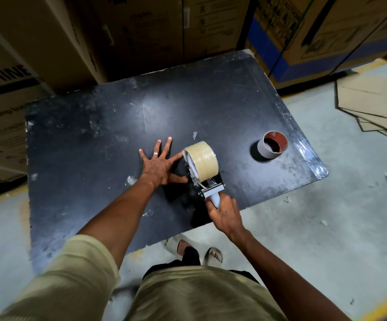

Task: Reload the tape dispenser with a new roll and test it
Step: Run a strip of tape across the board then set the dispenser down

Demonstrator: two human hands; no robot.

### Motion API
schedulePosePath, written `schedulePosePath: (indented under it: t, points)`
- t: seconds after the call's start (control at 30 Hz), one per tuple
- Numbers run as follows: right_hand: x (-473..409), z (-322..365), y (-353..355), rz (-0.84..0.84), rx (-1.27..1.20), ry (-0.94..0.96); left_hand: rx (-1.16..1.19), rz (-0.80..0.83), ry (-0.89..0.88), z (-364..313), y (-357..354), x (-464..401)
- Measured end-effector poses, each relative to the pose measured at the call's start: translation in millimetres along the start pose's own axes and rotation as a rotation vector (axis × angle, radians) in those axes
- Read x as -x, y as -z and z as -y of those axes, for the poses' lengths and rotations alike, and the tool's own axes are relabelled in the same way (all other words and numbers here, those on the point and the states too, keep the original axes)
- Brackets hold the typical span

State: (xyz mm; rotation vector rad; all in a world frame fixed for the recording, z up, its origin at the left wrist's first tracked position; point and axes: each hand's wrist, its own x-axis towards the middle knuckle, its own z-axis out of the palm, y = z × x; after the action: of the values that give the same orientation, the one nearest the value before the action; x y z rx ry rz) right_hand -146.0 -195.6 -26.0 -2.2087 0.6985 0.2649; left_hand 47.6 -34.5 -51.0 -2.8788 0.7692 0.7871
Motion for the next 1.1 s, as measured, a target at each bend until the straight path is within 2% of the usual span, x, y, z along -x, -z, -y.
schedulePosePath:
  t: [0.4, 0.8, 1.1]
  points:
    - [12.6, -4.3, 4.5, 0.010, 0.021, -0.035, 0.033, 0.091, 0.028, -5.9, 15.4, 7.6]
    - [44.4, -37.2, 5.6, 0.003, 0.065, 0.021, 0.023, 0.030, 0.057, -19.5, 9.1, 15.6]
    - [45.4, -38.2, 4.2, 0.021, 0.013, -0.009, -0.062, 0.057, -0.070, -44.0, -19.0, 56.7]
